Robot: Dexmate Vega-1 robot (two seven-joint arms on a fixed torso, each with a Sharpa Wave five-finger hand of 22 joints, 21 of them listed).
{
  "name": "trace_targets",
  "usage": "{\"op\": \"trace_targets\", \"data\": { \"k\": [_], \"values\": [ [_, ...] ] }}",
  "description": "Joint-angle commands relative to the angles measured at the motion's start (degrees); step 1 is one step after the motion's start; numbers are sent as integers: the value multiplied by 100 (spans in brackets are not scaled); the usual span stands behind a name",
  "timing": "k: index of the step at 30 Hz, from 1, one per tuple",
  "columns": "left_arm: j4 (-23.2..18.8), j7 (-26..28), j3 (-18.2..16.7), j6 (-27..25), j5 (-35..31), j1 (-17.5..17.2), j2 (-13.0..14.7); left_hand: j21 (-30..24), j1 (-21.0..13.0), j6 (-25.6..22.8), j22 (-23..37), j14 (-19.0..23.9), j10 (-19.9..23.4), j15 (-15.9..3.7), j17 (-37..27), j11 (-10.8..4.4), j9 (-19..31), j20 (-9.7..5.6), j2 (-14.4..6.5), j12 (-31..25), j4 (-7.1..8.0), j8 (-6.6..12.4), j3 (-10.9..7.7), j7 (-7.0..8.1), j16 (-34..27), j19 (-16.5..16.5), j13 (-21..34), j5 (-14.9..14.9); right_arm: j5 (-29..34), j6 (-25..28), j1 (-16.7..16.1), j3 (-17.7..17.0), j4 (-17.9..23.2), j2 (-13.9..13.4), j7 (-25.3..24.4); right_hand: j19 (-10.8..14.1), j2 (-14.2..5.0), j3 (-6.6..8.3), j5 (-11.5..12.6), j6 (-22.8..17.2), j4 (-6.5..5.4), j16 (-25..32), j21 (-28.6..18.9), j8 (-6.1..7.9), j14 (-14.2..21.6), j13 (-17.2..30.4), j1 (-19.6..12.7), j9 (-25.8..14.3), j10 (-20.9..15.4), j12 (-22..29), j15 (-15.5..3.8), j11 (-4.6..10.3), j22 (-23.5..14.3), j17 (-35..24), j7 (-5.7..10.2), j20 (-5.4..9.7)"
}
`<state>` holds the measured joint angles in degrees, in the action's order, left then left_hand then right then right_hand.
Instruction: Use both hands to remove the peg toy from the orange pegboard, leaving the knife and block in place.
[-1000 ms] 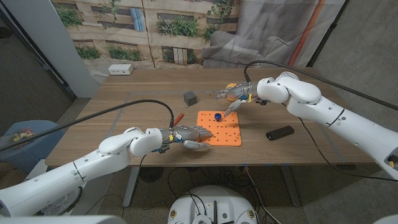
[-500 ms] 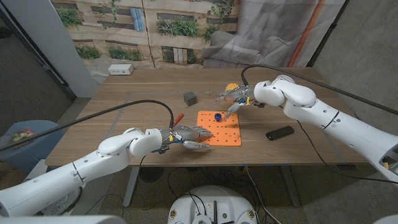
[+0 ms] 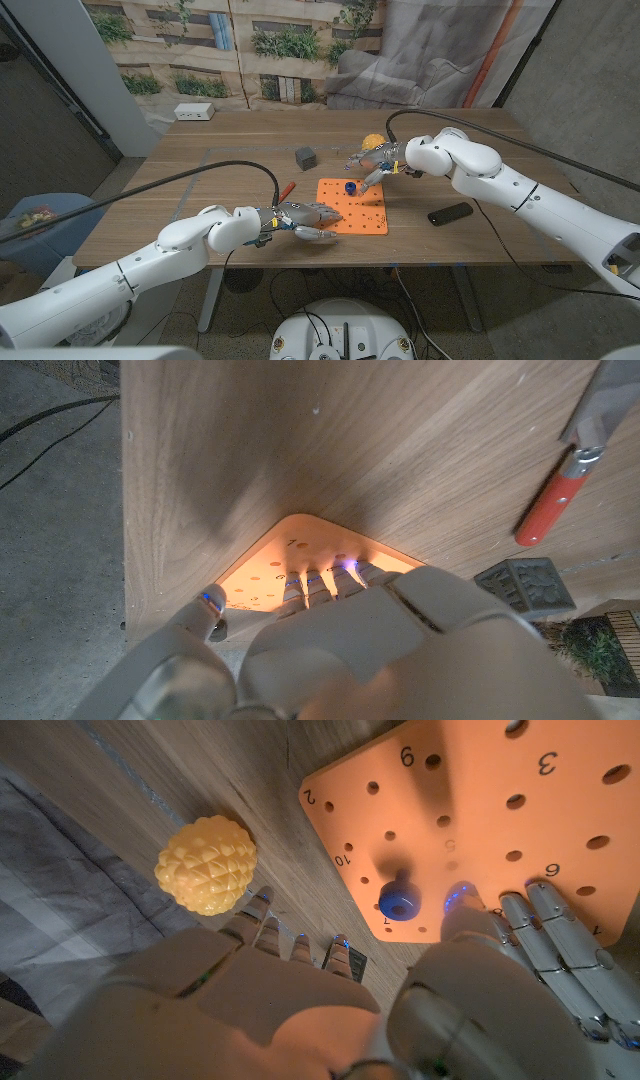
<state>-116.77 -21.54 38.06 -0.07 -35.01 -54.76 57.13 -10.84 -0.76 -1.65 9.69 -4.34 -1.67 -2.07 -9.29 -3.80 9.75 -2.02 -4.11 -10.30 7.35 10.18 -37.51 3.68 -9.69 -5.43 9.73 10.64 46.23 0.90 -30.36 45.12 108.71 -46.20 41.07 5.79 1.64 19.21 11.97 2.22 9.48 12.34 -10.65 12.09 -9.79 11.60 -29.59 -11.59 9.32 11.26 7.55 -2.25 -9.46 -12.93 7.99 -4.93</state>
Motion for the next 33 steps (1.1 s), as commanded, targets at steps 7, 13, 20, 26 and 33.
{"op": "trace_targets", "data": {
  "k": [7,13,20,26,33],
  "values": [
    [-59,-13,-9,-82,-17,-80,3,-25,-78,-38,11,41,43,-366,-20,-19,15,-956,-516,-43,-21,27,-52,25,-33,0,12,17,-68,-27,-23,129,-312,111,-294,142,-48,75,17,-243,18,60,-68,129,91,34,-146,-36,-91,72,-74,73,-22,-14,34,13],
    [-65,-43,-2,-81,-14,-69,7,-24,-83,-37,11,41,45,-369,-20,-24,15,-955,-517,-42,-31,27,-60,26,-32,3,12,16,-83,25,-26,147,-354,137,-364,174,-49,96,14,-326,29,69,-70,166,119,34,-196,-39,-103,73,-60,76,-21,-14,41,21],
    [-57,-88,2,-75,21,-48,6,-25,-89,-37,11,42,44,-372,-19,-14,15,-945,-517,-41,-43,27,-71,23,-30,14,13,15,-70,92,-38,156,-379,173,-495,329,-58,159,1,-664,47,115,-92,319,253,32,-360,-53,-257,112,-108,88,-19,-17,130,57],
    [-28,-92,12,-111,43,-27,-35,-27,-95,-35,11,46,45,-375,-19,-19,16,-944,-518,-40,-56,26,-82,21,-30,26,13,14,-37,79,-20,185,-416,186,-622,509,-39,193,-23,-1016,43,156,-110,480,389,27,-483,-67,-403,134,-91,55,-18,-23,187,87],
    [-3,-159,29,-109,93,19,-43,-29,-101,-31,10,52,50,-372,-18,-25,16,-943,-519,-41,-68,25,-91,24,-31,39,13,13,-19,72,-69,169,-431,186,-861,679,-21,222,-49,-1479,39,206,-116,685,549,22,-608,-75,-570,155,-143,93,-17,-33,338,114]
  ]
}}
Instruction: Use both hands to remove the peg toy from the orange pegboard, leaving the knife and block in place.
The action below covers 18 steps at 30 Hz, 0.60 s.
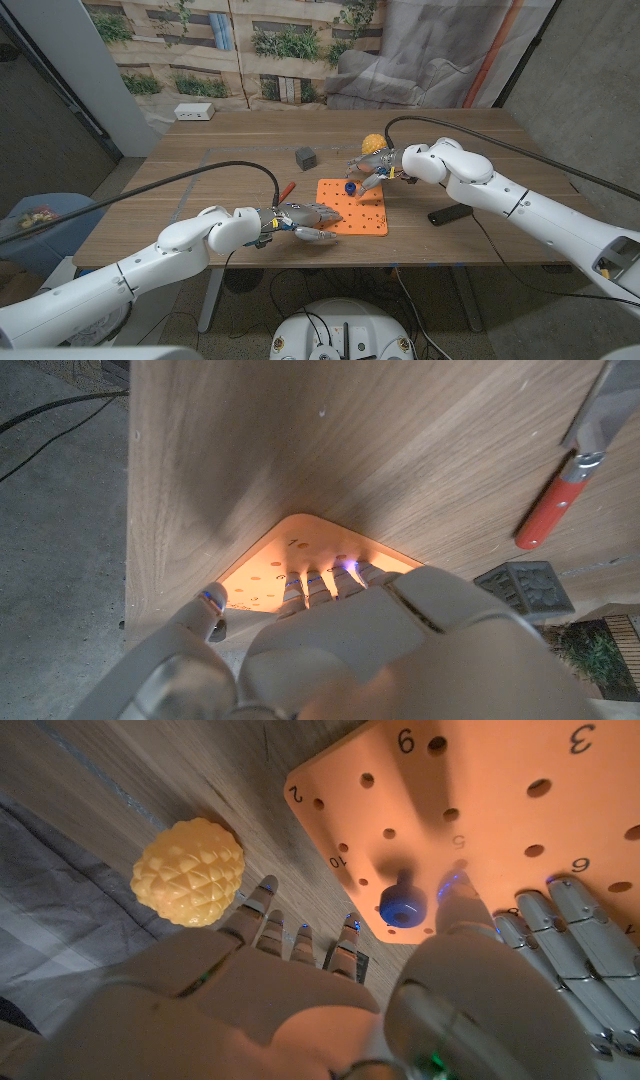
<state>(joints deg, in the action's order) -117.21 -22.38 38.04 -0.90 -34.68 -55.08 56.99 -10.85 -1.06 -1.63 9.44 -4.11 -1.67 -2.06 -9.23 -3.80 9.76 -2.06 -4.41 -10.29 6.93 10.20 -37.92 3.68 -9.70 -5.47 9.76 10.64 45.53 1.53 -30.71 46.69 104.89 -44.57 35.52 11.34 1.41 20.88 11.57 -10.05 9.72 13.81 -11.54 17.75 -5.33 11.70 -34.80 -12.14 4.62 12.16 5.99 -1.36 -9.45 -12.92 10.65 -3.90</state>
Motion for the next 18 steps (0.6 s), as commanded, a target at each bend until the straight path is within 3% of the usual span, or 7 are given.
{"op": "trace_targets", "data": {
  "k": [1,3,18],
  "values": [
    [38,-75,28,-39,67,48,-30,-27,-72,-31,35,29,48,-374,-24,-16,15,-940,-488,-41,-29,22,-52,24,-30,42,10,13,69,-1,-52,12,-46,14,-370,138,2,58,-10,-285,15,61,-27,133,112,11,-98,-21,-103,63,17,4,-17,-35,89,10],
    [39,-106,34,-47,79,63,-30,-28,-74,-31,35,32,51,-374,-24,-28,15,-939,-488,-42,-34,22,-55,24,-31,48,10,13,81,-1,-69,17,-51,14,-412,204,11,67,-21,-473,12,78,-26,216,172,9,-149,-22,-192,76,-25,31,-17,-40,137,14],
    [120,-193,86,31,133,185,-40,-31,-90,-16,34,49,79,-379,-21,-26,16,-933,-486,-50,-67,19,-76,26,-32,75,10,10,242,-28,-129,78,-112,55,-689,470,10,138,-52,-895,40,133,-39,411,392,2,-425,-46,-392,85,-117,120,-15,-37,183,80]
  ]
}}
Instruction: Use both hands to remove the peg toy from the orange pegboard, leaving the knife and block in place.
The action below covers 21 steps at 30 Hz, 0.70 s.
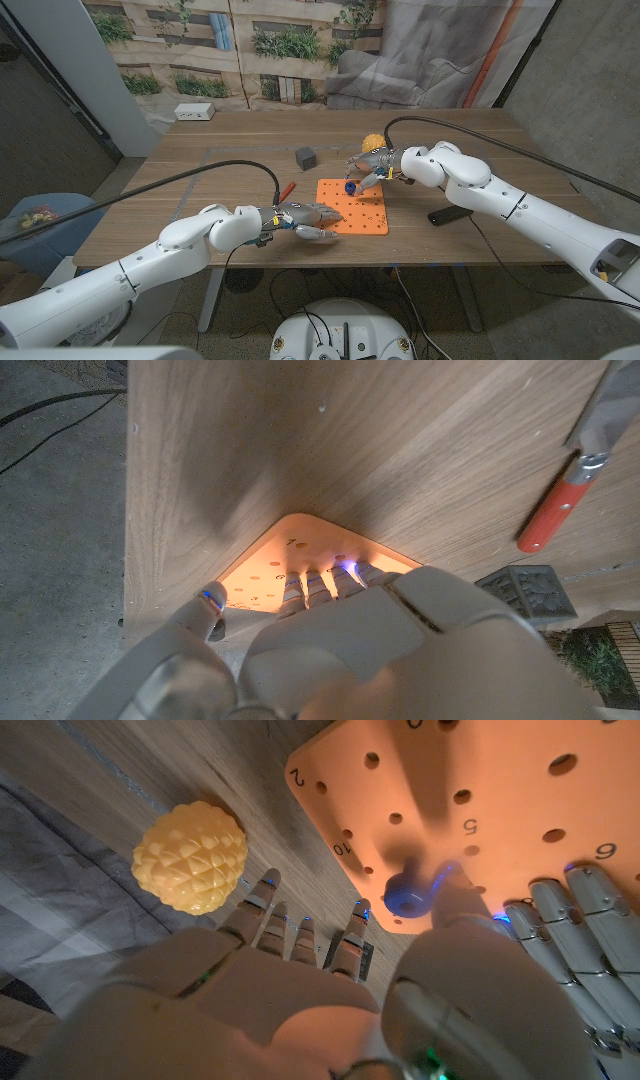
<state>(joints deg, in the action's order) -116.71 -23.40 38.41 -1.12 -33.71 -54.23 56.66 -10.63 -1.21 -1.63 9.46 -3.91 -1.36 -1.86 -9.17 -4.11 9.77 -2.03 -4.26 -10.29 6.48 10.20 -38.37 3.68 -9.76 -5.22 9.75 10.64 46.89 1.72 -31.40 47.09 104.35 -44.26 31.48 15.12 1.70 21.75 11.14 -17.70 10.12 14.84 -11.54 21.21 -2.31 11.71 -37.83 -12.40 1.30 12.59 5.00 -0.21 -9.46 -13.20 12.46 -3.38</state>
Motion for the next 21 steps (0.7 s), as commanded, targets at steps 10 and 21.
{"op": "trace_targets", "data": {
  "k": [10,21],
  "values": [
    [94,-159,65,92,49,151,-7,-48,-89,-13,33,40,58,-402,-26,-2,16,-939,-498,-48,-57,21,-52,32,-23,57,11,6,127,-89,-132,-9,-94,12,-567,243,-17,105,-50,-529,1,50,-24,253,236,-3,-360,-56,-244,58,-92,90,-14,8,4,83],
    [94,-189,86,55,34,165,-30,-43,-97,-14,33,45,63,-401,-27,-11,17,-934,-505,-44,-86,24,-78,25,-20,65,12,1,160,-132,-136,-13,-112,28,-689,364,-53,136,-71,-967,-26,72,-11,463,350,-5,-506,-105,-376,58,-174,143,-14,5,7,119]
  ]
}}
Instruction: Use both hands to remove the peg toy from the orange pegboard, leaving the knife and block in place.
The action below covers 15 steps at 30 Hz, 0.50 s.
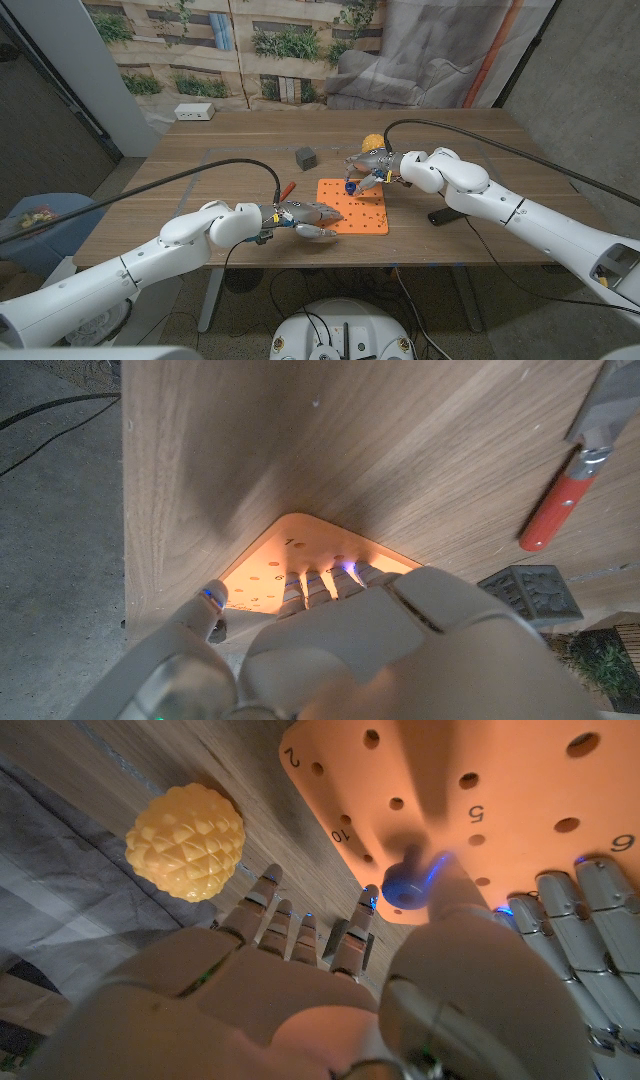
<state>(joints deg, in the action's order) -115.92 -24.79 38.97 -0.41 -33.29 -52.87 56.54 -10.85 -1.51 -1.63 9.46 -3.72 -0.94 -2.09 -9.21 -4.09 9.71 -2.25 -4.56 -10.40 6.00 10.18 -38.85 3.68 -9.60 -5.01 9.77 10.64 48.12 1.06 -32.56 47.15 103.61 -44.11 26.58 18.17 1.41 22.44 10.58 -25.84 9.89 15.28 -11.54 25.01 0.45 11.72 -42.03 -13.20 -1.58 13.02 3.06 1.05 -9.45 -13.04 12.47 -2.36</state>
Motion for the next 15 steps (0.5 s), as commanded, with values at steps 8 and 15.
{"op": "trace_targets", "data": {
  "k": [8,15],
  "values": [
    [13,-72,40,-50,-6,32,-29,-13,-70,-18,33,23,31,-376,-26,-1,24,-906,-479,-33,-68,27,-62,20,-33,43,12,-5,36,-203,43,-6,-58,7,-206,191,-29,67,-27,-550,-14,52,-10,283,182,-7,-181,-78,-193,12,-43,41,-14,-17,12,70],
    [37,-84,48,-55,14,52,-38,-15,-72,-32,34,34,44,-378,-26,-1,25,-902,-483,-35,-88,32,-87,16,-37,59,12,-9,63,-253,53,-1,-46,5,-178,218,-25,76,-28,-652,3,45,-3,337,186,-7,-248,-93,-206,1,-32,54,-14,-16,16,73]
  ]
}}
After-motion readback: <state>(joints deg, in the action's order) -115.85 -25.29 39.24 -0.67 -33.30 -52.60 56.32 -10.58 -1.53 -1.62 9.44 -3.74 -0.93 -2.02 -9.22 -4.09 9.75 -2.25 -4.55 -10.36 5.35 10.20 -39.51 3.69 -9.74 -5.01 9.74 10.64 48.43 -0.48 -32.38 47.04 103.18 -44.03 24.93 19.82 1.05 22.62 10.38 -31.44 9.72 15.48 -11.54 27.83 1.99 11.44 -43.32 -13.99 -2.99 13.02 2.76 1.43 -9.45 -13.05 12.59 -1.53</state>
